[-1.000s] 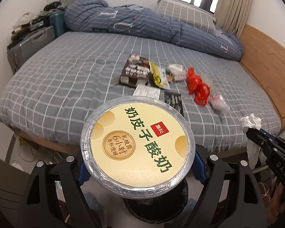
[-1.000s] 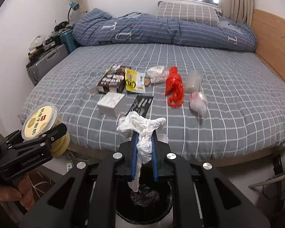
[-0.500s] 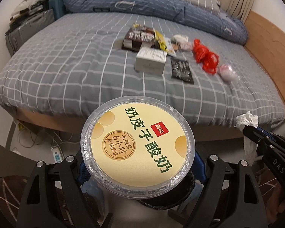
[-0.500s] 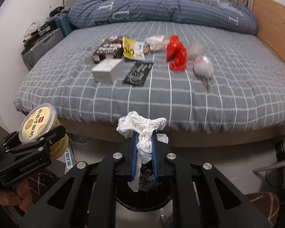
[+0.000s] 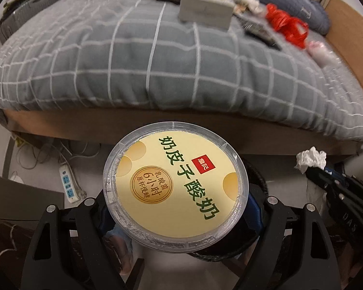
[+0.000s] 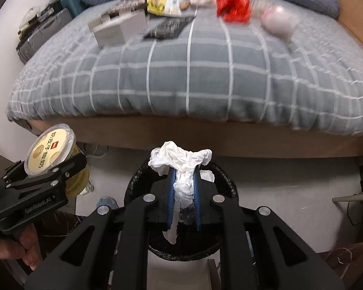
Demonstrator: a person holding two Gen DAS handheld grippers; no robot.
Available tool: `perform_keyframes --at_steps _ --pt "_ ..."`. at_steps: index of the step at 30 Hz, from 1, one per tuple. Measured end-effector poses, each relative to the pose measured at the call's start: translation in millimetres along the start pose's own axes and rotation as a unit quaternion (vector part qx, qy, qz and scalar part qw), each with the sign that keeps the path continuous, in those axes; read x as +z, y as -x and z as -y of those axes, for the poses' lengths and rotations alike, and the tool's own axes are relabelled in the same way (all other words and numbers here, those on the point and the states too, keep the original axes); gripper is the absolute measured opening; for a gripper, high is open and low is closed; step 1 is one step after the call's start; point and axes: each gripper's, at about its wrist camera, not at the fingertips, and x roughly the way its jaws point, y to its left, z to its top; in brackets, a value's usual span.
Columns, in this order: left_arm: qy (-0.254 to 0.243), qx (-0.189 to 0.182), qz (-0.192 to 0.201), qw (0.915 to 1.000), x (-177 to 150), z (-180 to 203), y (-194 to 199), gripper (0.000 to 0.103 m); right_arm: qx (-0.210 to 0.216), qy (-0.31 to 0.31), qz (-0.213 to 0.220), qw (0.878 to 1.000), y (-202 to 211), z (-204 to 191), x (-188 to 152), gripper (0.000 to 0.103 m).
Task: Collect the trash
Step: 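Carry the yogurt cup and tissue in both tools over the black trash bin, then open the right tool to drop the tissue while the left tool drops the yogurt cup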
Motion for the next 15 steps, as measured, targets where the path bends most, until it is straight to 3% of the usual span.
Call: perform_keyframes --at_steps 7,15 --pt "-0.001 0.008 -0.036 0.9993 -3.7 -3.0 -42.6 0.08 0.001 0.004 -0.044 0.999 -51.3 2.7 -3.4 0.015" --pt "0.002 0.005 -0.048 0.9988 -3.0 -5.1 -56.0 0.08 0.013 0.007 -0.072 0.997 -85.1 0.9 -1.1 0.016"
